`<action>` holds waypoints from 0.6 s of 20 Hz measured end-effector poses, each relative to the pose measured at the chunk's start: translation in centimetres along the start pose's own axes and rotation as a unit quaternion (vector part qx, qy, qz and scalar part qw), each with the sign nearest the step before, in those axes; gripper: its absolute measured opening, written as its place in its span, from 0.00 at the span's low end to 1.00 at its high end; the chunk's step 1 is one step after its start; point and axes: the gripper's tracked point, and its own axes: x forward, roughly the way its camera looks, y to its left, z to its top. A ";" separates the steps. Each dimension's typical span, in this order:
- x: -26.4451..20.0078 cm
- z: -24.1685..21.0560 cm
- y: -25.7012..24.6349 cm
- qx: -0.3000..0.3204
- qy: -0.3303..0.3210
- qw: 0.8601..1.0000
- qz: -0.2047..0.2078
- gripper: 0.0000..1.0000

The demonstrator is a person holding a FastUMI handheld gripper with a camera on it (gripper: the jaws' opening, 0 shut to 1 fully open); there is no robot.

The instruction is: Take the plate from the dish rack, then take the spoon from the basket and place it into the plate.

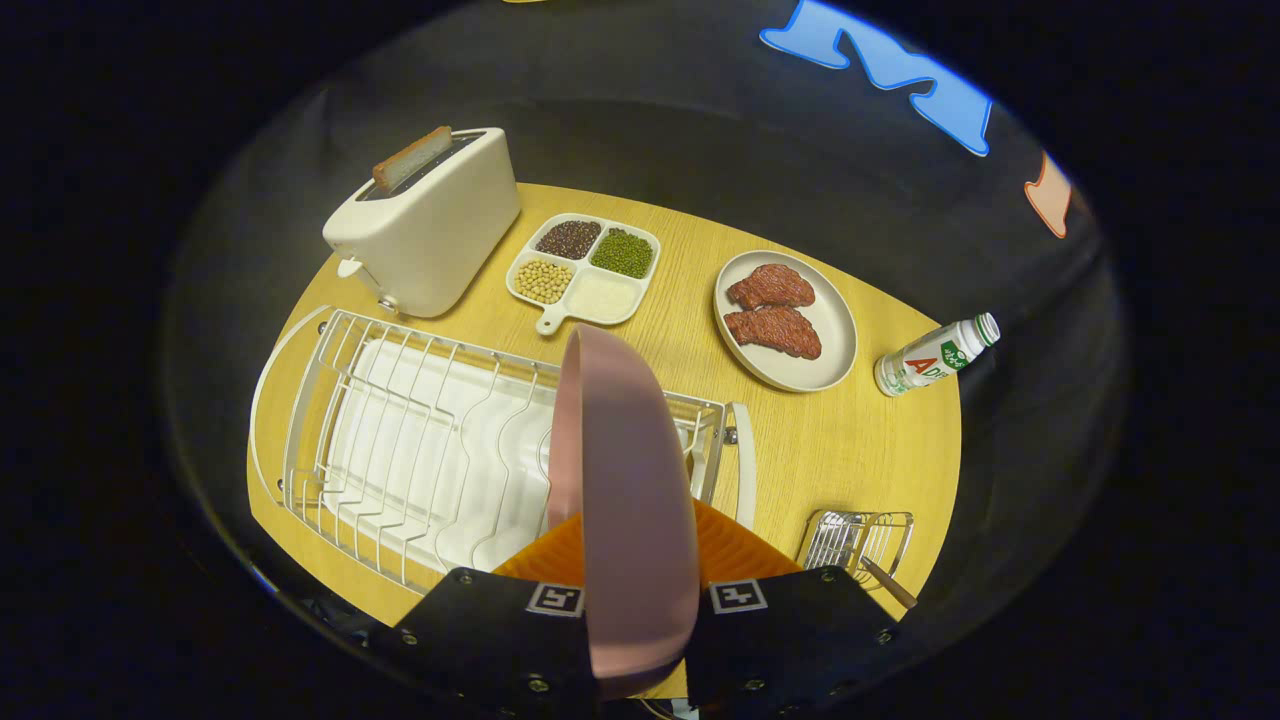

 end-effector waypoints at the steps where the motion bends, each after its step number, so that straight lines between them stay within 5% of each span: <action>1: 0.0 0.0 0.0 0.001 0.000 1.000 0.000 0.30; 12: -0.1 0.9 0.2 -0.026 -0.018 0.999 -0.016 0.30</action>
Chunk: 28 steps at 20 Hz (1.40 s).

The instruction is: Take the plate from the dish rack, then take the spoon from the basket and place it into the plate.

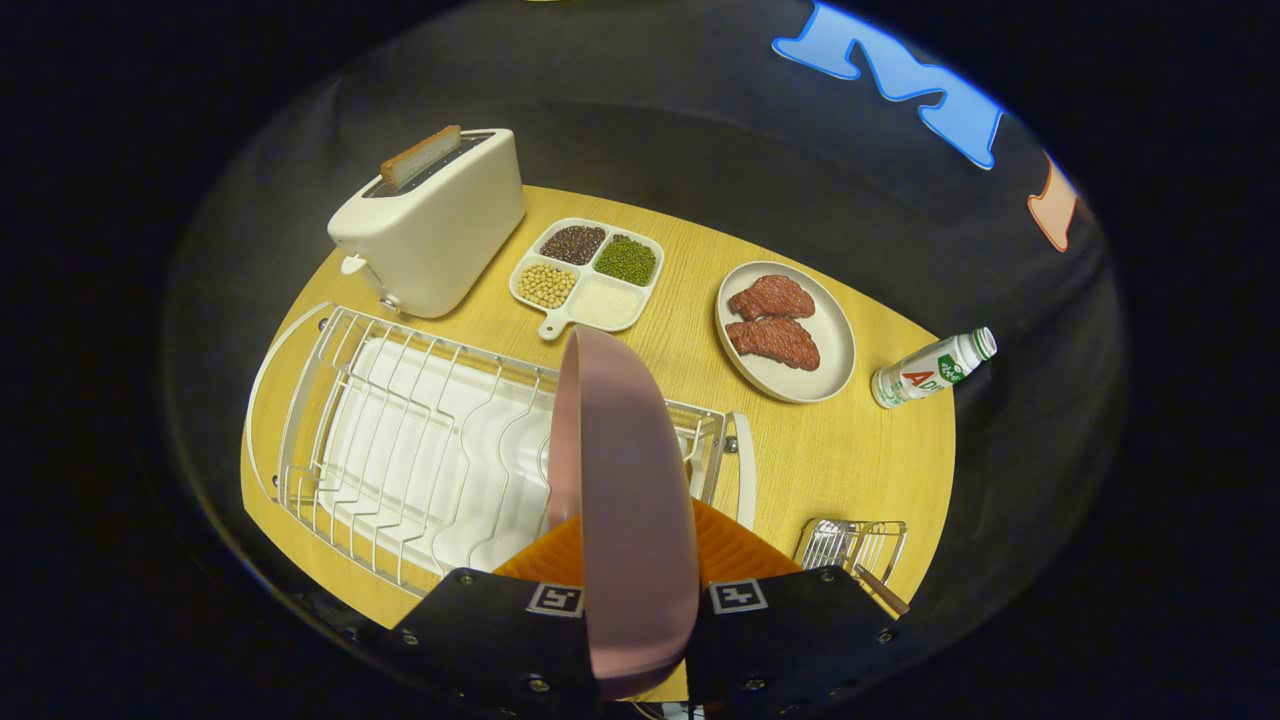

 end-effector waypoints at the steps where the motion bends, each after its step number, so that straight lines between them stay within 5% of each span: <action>1: -0.1 0.4 -0.1 -0.007 -0.007 1.000 -0.007 0.30; 7: -2.5 1.4 -0.1 0.005 -0.032 0.999 0.014 0.30; 14: -8.1 -4.0 0.3 0.048 -0.040 0.990 0.127 0.30; 21: -10.1 -14.7 1.2 0.119 -0.002 0.965 0.233 0.30; 28: -8.1 -25.0 4.7 0.210 0.043 0.919 0.332 0.30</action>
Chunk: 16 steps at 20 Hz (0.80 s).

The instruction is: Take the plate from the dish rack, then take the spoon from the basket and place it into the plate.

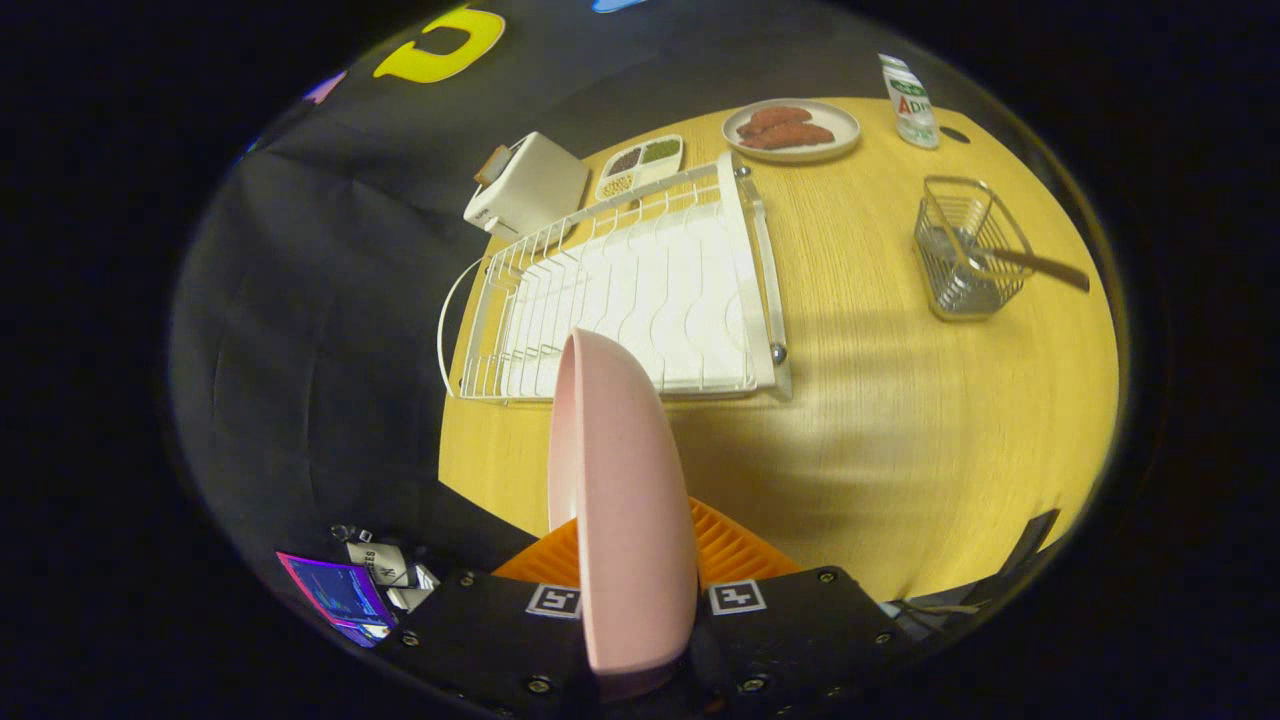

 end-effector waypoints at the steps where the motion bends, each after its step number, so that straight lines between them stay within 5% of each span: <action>1: 0.3 -1.0 -0.6 0.005 0.003 1.000 0.003 0.30; 7: 4.2 -4.6 -3.0 0.035 0.020 0.999 0.014 0.30; 16: 8.9 -4.3 -2.2 0.049 0.017 0.998 0.034 0.30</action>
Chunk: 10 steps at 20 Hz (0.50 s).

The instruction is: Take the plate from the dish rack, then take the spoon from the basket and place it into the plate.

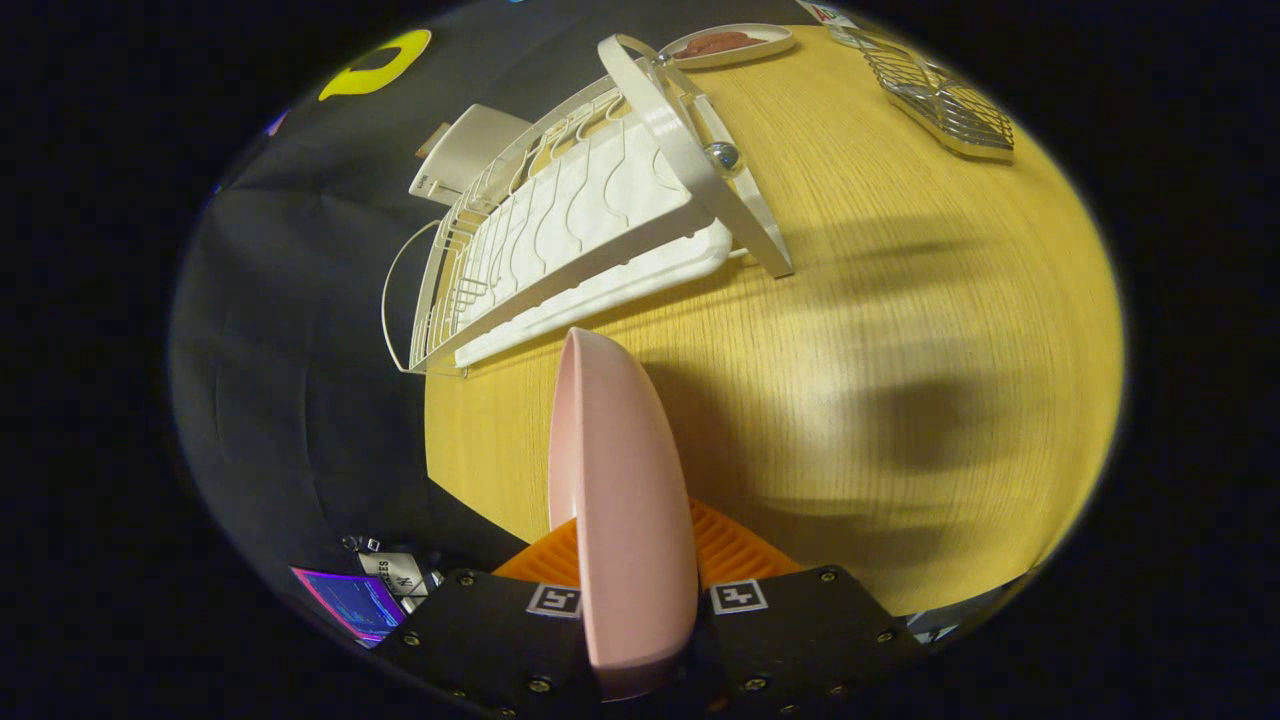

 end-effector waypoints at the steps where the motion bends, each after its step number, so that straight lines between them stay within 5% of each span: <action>1: 0.3 -0.1 0.2 0.002 0.001 1.000 0.004 0.30; 6: 1.1 0.4 -0.4 0.007 -0.003 1.000 -0.009 0.38; 8: 0.6 0.5 -1.4 0.004 -0.003 1.000 -0.023 0.50; 9: 0.4 0.6 -1.7 0.005 -0.005 1.000 -0.023 0.65; 10: 0.0 0.7 -2.1 0.006 -0.008 1.000 -0.027 0.65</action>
